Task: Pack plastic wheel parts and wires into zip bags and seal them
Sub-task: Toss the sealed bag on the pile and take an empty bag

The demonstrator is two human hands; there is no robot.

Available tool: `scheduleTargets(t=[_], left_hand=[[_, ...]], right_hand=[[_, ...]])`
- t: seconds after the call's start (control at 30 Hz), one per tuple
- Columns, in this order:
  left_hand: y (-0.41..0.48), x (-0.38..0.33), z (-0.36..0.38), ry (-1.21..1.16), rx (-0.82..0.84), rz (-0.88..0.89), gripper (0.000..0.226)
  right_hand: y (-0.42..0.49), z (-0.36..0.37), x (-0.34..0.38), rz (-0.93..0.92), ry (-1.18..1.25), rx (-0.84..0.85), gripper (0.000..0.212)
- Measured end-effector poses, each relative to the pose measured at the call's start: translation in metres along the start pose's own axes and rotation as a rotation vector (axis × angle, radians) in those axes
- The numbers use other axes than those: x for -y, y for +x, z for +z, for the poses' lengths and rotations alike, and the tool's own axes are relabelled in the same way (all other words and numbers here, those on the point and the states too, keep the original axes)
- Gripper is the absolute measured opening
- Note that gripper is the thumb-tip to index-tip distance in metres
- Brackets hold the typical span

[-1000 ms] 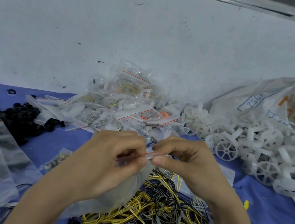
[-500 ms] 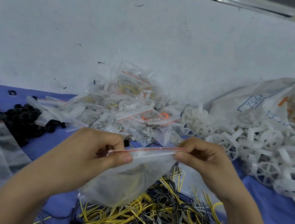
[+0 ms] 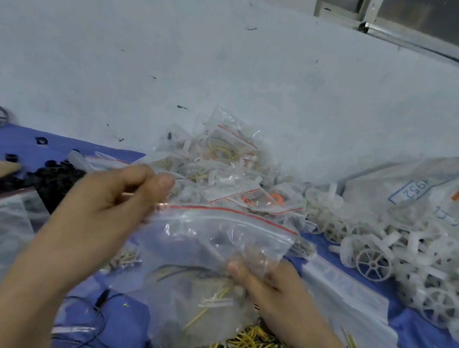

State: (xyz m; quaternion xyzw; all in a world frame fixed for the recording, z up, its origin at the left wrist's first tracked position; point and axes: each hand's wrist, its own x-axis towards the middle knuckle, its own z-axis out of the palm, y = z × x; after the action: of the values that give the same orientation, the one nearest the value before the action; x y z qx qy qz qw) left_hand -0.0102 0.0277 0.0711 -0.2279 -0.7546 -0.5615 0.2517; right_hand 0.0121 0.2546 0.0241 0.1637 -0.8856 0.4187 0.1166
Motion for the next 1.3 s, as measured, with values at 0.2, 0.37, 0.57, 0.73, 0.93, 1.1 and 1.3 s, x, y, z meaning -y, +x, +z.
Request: scheduleTargets(t=[0.2,0.37,0.57,0.73,0.93,1.1,1.3], left_hand=[[0.001,0.029,-0.026,-0.074,-0.227,-0.215,0.048],[-0.003,0.060,-0.033,0.065,0.025,-0.452,0.049],[-0.010,0.139,-0.019,0.510,0.108,-0.867,0.051],[-0.011,0.153,-0.003,0.687,0.303,-0.988,0.058],[-0.023,0.163,0.002,0.703,0.227,-1.047,0.063],[-0.034,0.156,0.006,0.719,0.029,-1.075,0.076],[-0.004,0.098,-0.001,0.302,-0.251,-0.749,0.087]], right_hand=[[0.046,-0.022,0.048,0.143,0.160,0.132,0.037],[0.111,-0.058,0.065,0.272,0.576,-0.266,0.032],[0.102,-0.054,0.047,0.383,0.655,-0.195,0.080],[0.042,-0.013,0.019,0.424,0.809,-0.115,0.081],[0.009,0.000,-0.001,0.371,0.799,-0.076,0.052],[0.005,-0.004,-0.005,0.384,0.801,-0.019,0.052],[0.005,-0.011,-0.006,0.361,0.754,0.067,0.051]])
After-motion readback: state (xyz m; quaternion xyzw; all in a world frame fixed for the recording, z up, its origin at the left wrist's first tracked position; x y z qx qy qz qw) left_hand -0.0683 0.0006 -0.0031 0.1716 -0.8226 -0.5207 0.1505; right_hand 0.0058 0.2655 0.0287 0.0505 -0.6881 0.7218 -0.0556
